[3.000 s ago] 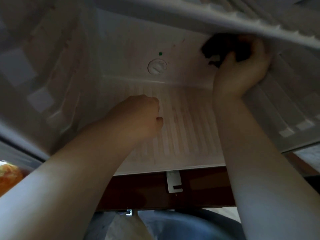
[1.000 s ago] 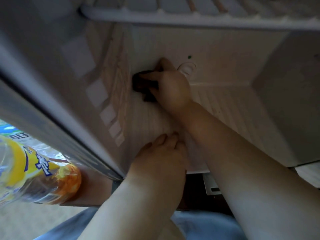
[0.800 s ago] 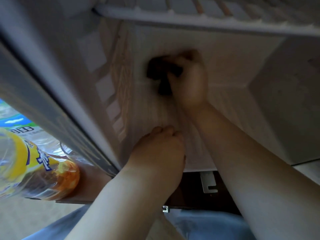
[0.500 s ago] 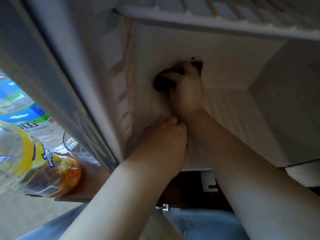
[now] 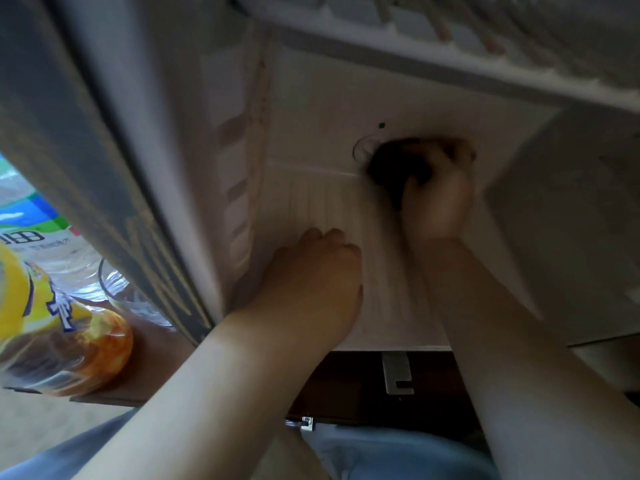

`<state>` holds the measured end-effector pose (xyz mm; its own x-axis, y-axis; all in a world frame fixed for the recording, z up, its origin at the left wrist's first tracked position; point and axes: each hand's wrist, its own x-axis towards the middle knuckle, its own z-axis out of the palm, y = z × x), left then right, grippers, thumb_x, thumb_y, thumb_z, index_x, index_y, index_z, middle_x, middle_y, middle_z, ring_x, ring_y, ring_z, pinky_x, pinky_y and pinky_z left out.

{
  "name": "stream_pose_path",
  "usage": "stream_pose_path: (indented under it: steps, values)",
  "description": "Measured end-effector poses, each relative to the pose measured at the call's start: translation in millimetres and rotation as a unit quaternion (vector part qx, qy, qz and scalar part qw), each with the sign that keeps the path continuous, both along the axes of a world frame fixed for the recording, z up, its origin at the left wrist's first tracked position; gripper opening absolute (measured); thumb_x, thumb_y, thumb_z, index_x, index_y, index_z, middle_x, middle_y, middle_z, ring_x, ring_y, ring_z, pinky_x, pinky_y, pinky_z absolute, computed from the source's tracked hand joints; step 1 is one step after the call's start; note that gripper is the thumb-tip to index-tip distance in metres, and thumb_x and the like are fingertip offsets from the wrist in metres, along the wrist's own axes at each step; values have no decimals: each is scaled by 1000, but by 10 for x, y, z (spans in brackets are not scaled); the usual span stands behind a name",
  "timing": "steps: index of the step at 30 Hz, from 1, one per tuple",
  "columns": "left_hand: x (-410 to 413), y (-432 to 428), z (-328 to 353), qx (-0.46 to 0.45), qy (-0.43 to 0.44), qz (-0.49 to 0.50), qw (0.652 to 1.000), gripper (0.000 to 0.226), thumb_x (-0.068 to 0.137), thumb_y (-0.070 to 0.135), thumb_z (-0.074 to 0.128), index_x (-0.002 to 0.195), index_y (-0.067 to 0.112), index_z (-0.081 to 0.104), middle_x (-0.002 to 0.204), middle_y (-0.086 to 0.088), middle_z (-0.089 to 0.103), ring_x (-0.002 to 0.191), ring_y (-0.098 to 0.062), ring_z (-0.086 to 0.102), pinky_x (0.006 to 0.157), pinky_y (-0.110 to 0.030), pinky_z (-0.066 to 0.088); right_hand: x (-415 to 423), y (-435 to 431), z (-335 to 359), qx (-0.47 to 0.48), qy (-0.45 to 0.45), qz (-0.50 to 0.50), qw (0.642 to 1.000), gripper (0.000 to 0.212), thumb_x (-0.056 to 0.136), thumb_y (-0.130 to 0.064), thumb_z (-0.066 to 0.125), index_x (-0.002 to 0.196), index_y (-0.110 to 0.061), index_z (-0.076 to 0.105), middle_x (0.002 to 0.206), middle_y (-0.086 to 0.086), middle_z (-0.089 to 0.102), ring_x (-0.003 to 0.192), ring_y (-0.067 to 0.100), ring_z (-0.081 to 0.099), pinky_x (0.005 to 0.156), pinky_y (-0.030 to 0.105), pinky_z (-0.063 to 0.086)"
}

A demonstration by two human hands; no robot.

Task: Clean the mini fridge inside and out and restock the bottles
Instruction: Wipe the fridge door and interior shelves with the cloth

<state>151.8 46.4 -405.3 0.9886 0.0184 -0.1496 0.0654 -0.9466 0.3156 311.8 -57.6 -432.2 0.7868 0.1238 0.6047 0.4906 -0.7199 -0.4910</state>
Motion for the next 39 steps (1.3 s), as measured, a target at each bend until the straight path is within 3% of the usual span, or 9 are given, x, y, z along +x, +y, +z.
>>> stream_pose_path:
  steps: [2,5,11,16,19,28,34,37,39]
  values:
    - [-1,2,3,5,5,-1,1000,34,97,36,42,127,21,48,129,0,40,120,-22,37,93,-39,44,-30,30,-173,-45,37,17,998,36,75,0,52,97,-16,75,107,12,60,96,31,58,80,30,48]
    - [0,-18,24,19,6,-2,1000,33,97,38,42,124,21,48,128,0,40,118,-22,37,90,-37,42,-9,65,-61,-3,66,-14,998,36,75,1,52,95,-17,76,107,10,60,96,30,59,77,28,47]
    - [7,-30,46,18,-3,9,1000,37,97,37,41,131,23,41,130,1,40,122,-22,37,89,-37,39,48,159,475,116,-118,-60,984,37,67,-4,52,95,-9,75,105,15,68,101,28,62,85,26,47]
    - [-6,30,37,-6,-10,11,1000,39,97,39,40,132,23,43,130,3,44,120,-19,39,94,-38,41,-28,16,-5,-32,43,-48,997,39,76,-3,49,104,-16,72,118,10,57,104,30,55,77,29,44]
    - [-15,34,29,-7,-8,10,1000,39,98,39,40,132,22,44,131,1,44,121,-20,39,95,-38,42,10,-35,-124,-31,93,-93,991,38,79,-1,49,107,-16,70,120,10,57,105,32,55,72,25,35]
    - [-51,-22,-3,10,-14,18,1000,32,98,35,41,127,24,47,129,2,43,119,-20,39,93,-37,42,-25,272,-94,-7,110,-51,993,36,79,-3,55,109,-14,71,109,13,67,100,30,61,79,27,44]
    - [-11,-13,-18,15,-15,32,999,33,95,38,42,125,24,50,128,2,47,118,-20,43,96,-39,42,-76,341,-80,-36,98,2,994,33,79,-2,57,107,-14,71,105,11,67,93,27,62,65,22,36]
    - [40,-27,0,12,-13,41,999,35,96,38,41,125,23,51,125,1,49,115,-21,44,97,-39,42,-94,223,-64,-67,68,69,993,33,78,2,56,105,-12,71,106,14,64,92,31,59,69,28,43]
    - [64,-46,9,16,-20,43,999,34,96,39,40,124,23,51,122,1,49,113,-20,45,95,-38,43,15,-20,-88,-64,62,28,996,32,78,-1,53,103,-12,71,109,14,62,94,32,59,73,30,45]
